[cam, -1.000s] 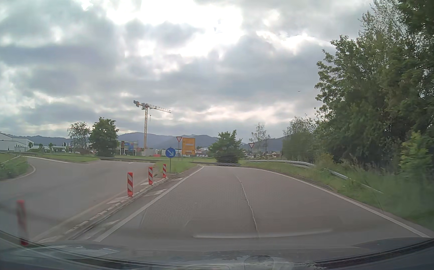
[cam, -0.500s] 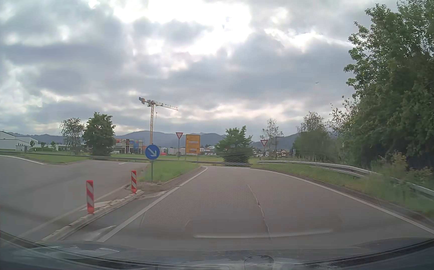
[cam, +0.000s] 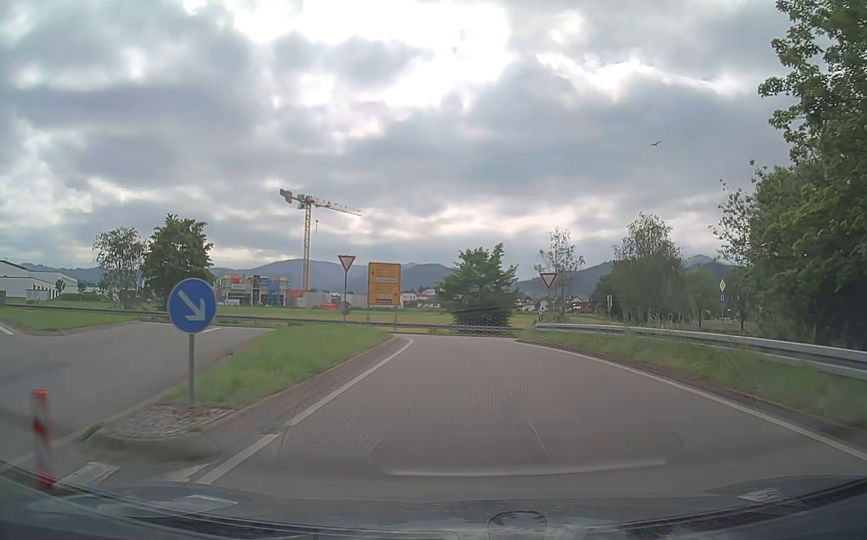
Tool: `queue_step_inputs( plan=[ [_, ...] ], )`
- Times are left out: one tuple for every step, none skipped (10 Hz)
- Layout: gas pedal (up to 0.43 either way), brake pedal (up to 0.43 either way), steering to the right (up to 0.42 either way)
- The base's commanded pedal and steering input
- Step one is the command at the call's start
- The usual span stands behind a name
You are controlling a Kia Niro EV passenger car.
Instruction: Follow the waypoints while adhering to traffic rules and regulations
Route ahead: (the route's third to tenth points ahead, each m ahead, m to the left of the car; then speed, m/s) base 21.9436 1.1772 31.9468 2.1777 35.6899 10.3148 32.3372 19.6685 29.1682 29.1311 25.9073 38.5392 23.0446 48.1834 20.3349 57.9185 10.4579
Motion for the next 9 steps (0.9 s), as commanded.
queue_step_inputs(
  plan=[
    [0.000,0.128,-0.006],
    [0.000,0.152,-0.006],
    [0.000,0.165,-0.006],
    [0.000,0.171,-0.006],
    [0.000,0.195,-0.006],
    [0.000,0.207,-0.007],
    [0.000,0.226,-0.009],
    [0.000,0.232,-0.006],
    [0.000,0.232,-0.005]
  ],
)
